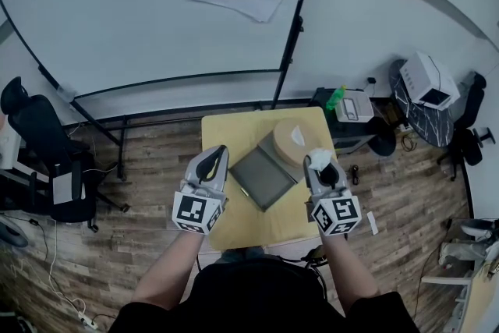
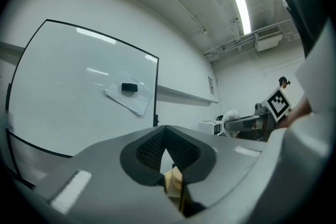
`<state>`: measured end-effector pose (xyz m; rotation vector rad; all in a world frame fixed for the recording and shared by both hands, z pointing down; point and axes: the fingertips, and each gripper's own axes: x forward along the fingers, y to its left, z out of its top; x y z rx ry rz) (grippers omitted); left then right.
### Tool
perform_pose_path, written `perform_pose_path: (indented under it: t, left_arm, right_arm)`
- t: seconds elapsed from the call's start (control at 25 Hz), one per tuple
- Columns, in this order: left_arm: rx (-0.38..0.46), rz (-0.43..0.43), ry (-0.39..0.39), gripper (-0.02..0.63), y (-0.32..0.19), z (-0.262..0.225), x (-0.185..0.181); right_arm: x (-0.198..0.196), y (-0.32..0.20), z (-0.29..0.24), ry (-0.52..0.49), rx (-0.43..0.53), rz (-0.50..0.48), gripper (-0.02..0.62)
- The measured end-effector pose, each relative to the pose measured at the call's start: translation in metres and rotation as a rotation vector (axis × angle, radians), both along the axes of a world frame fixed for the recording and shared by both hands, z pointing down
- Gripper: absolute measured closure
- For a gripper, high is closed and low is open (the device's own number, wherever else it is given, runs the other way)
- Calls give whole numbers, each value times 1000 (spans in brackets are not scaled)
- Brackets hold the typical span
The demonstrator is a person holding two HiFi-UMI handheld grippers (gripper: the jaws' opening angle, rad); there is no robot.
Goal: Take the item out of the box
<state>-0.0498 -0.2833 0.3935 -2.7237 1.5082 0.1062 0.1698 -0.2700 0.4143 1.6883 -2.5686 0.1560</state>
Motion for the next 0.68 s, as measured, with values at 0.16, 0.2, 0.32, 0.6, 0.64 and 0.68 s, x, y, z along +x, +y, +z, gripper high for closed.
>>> perform_pose_path:
  t: [0.16,0.2,0.32,0.6,0.64,0.68]
  left_arm:
    - [-4,-5,-3,606,1,4,-4]
    - [-6,-8,-4,606,1,5,-6]
    - [-11,-21,-9,606,0,7,-15]
    - [-2,-34,-18,606,-1,6,-29]
    - [-2,-36,-19,606,-1,6,-30]
    - [-2,-38,-20,606,-1,7,-31]
  right_arm:
    - [3,0,2,12,5,6,463]
    - [4,1,2,16,7,7,463]
    - [11,3,2,26,7,11,463]
    - [27,6,6,55,2,30,466]
    - [29,6,5,56,4,32,466]
    - [31,5,5,57,5,33,466]
